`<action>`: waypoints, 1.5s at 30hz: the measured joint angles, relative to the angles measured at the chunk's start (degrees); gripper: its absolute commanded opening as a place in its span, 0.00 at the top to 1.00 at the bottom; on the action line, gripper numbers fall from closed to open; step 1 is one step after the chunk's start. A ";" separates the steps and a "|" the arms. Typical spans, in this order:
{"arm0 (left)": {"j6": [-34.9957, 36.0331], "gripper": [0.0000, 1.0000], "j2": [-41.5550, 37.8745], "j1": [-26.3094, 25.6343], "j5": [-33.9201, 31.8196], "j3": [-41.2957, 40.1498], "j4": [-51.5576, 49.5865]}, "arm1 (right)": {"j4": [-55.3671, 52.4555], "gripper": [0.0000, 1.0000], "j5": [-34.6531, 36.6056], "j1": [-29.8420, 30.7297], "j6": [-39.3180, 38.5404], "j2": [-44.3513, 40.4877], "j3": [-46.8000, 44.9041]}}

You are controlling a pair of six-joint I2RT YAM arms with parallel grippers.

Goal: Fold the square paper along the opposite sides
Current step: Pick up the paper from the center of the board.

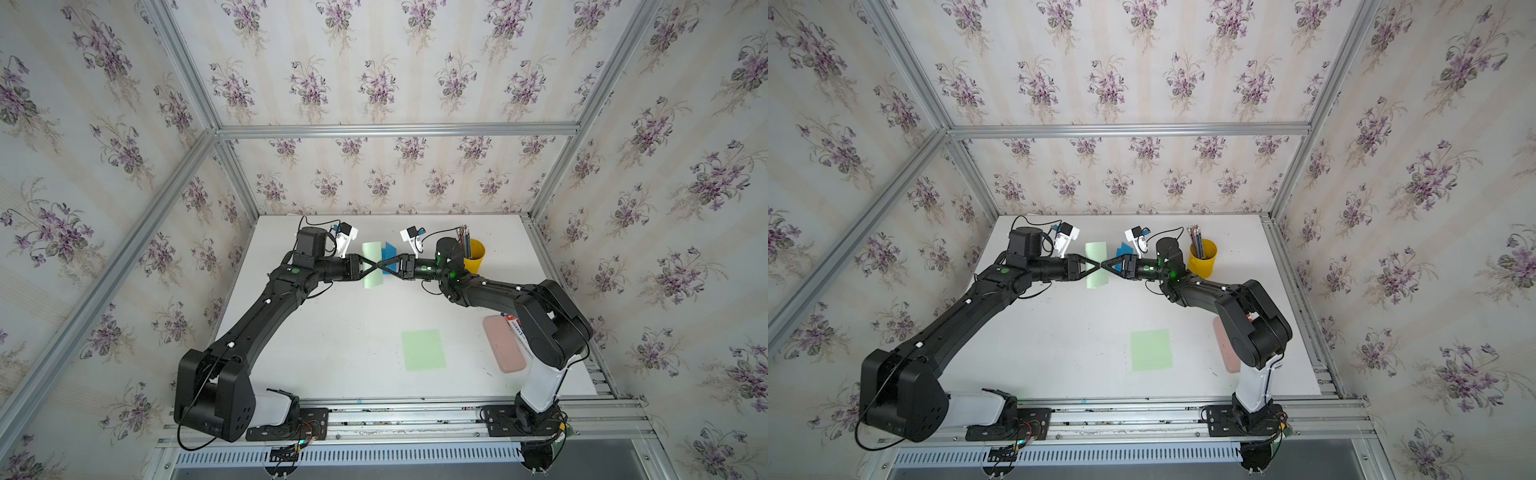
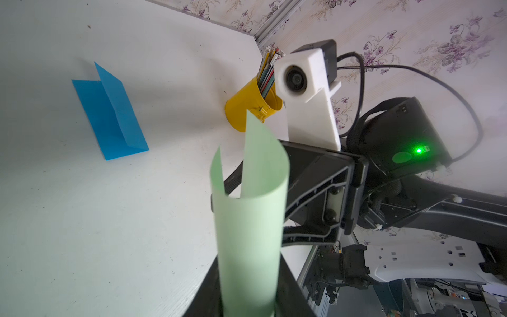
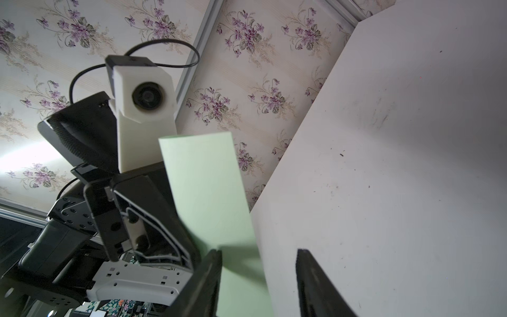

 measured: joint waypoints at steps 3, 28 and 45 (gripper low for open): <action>0.28 0.71 0.26 0.02 -0.02 -0.55 -0.09 | 1.90 0.70 -0.81 -0.13 1.36 0.02 0.00; -1.60 0.26 1.18 8.83 3.30 1.99 1.92 | -6.27 1.00 -2.45 -2.03 -4.85 -3.69 3.63; -18.78 0.22 2.19 10.08 17.75 -7.69 27.43 | -7.23 1.00 -6.16 -5.14 -4.83 -6.54 6.38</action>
